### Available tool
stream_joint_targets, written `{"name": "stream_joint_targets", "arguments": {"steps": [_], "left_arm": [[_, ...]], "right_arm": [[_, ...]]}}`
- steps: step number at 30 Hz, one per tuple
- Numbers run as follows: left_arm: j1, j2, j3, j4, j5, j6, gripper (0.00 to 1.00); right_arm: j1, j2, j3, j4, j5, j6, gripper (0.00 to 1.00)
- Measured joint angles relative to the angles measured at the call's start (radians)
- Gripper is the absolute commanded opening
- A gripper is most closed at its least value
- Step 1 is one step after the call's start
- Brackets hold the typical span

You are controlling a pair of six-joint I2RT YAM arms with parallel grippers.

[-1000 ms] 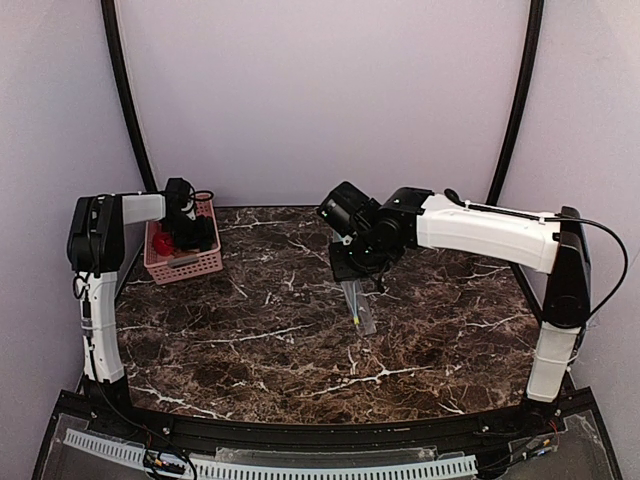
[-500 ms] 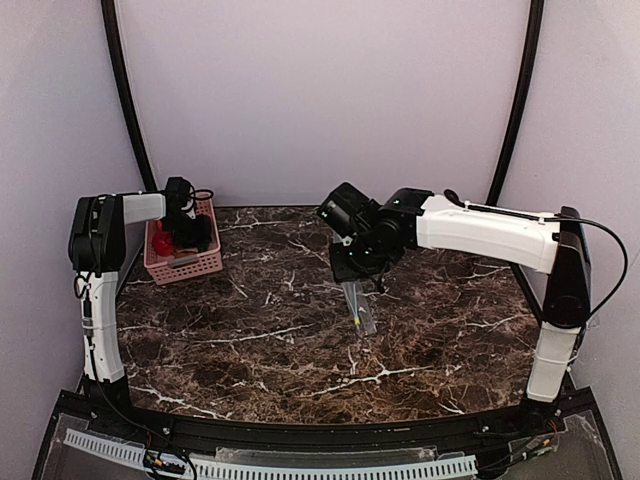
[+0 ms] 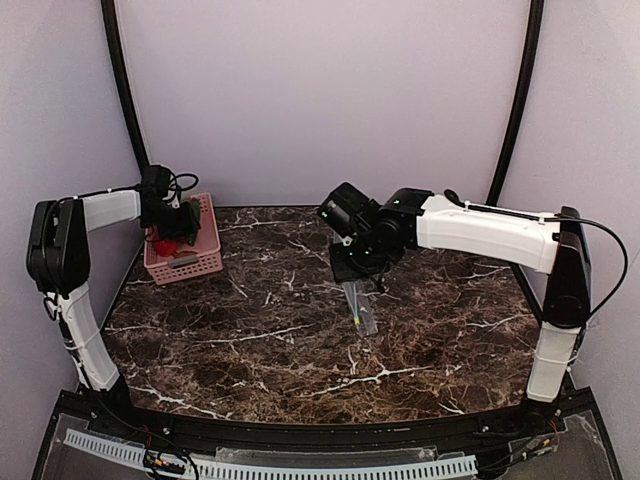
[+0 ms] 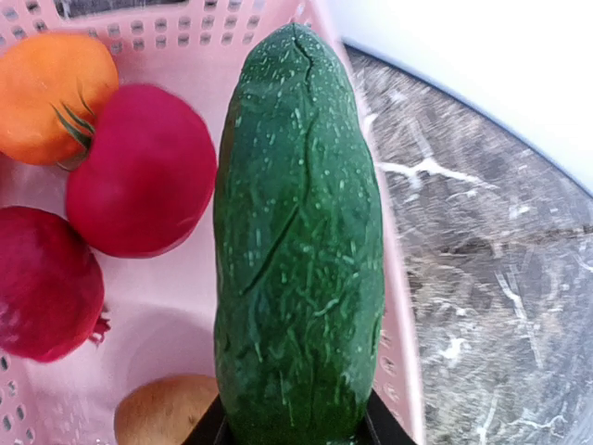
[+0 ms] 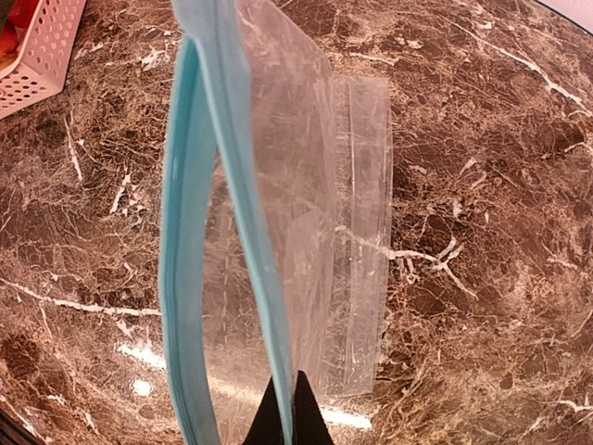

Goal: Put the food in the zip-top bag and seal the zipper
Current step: Pick up the fake vegetable from the bin.

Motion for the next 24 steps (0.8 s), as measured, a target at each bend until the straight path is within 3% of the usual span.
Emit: {"name": "stream_joint_targets", "arguments": {"steps": [13, 24], "left_arm": [[-0.032, -0.35, -0.198, 0.039, 0.176, -0.008, 0.3], [-0.365, -0.712, -0.326, 0.06, 0.37, -0.131, 0.31]], "right_arm": [[-0.007, -0.013, -0.013, 0.046, -0.031, -0.026, 0.0], [-0.027, -0.078, -0.092, 0.17, -0.116, -0.067, 0.0]]}}
